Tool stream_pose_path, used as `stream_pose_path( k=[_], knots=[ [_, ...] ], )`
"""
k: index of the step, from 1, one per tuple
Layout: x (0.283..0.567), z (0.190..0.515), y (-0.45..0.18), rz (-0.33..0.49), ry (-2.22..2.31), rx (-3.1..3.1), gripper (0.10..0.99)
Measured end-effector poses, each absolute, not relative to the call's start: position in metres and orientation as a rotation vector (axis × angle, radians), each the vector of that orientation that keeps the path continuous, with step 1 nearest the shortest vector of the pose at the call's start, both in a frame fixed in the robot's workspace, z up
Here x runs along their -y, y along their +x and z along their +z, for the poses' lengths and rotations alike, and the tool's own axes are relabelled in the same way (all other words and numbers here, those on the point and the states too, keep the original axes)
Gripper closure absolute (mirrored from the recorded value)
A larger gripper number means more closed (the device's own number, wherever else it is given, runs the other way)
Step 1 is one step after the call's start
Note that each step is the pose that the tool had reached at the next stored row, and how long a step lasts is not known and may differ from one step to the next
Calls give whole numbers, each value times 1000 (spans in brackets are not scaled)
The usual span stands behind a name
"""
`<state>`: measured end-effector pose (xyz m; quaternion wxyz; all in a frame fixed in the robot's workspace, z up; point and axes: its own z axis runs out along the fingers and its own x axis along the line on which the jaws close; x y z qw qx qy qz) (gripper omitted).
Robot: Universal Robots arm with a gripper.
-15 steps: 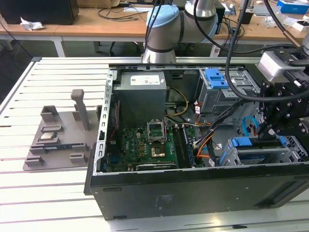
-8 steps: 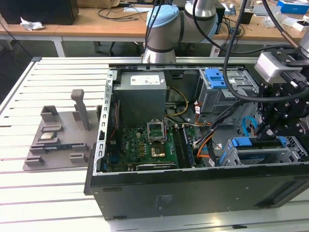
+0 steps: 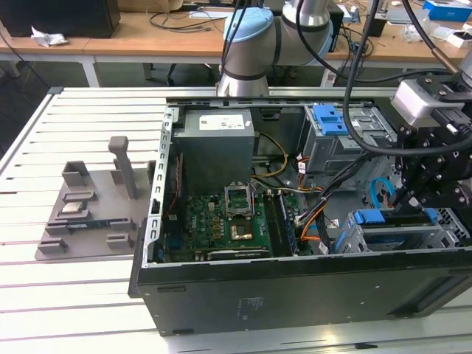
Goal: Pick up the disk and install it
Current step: 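Insert the second disk wire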
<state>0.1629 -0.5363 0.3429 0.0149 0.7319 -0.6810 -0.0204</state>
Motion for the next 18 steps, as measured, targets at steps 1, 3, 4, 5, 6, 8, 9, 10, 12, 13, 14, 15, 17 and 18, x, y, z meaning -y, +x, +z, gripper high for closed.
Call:
stream_pose_path(
  k=[1, 3, 4, 5, 6, 8, 9, 10, 12, 13, 14, 15, 17, 18],
  knots=[
    [536, 343, 163, -63, 2277, 2119, 925],
    [536, 343, 163, -62, 2277, 2119, 925],
    [536, 342, 163, -62, 2277, 2119, 925],
    [536, 342, 163, -62, 2277, 2119, 925],
    [536, 340, 163, -62, 2277, 2119, 925],
    [536, 338, 163, -61, 2277, 2118, 925],
    [536, 338, 163, -61, 2277, 2118, 925],
    [536, 338, 163, -62, 2277, 2118, 925],
    [536, 337, 163, -63, 2277, 2119, 925],
    [536, 337, 163, -63, 2278, 2119, 914],
    [536, 337, 163, -63, 2278, 2119, 914],
    [536, 337, 163, -63, 2277, 2119, 851],
    [536, 341, 163, -62, 2277, 2119, 851],
    [536, 345, 163, -63, 2277, 2119, 851]
  ],
)
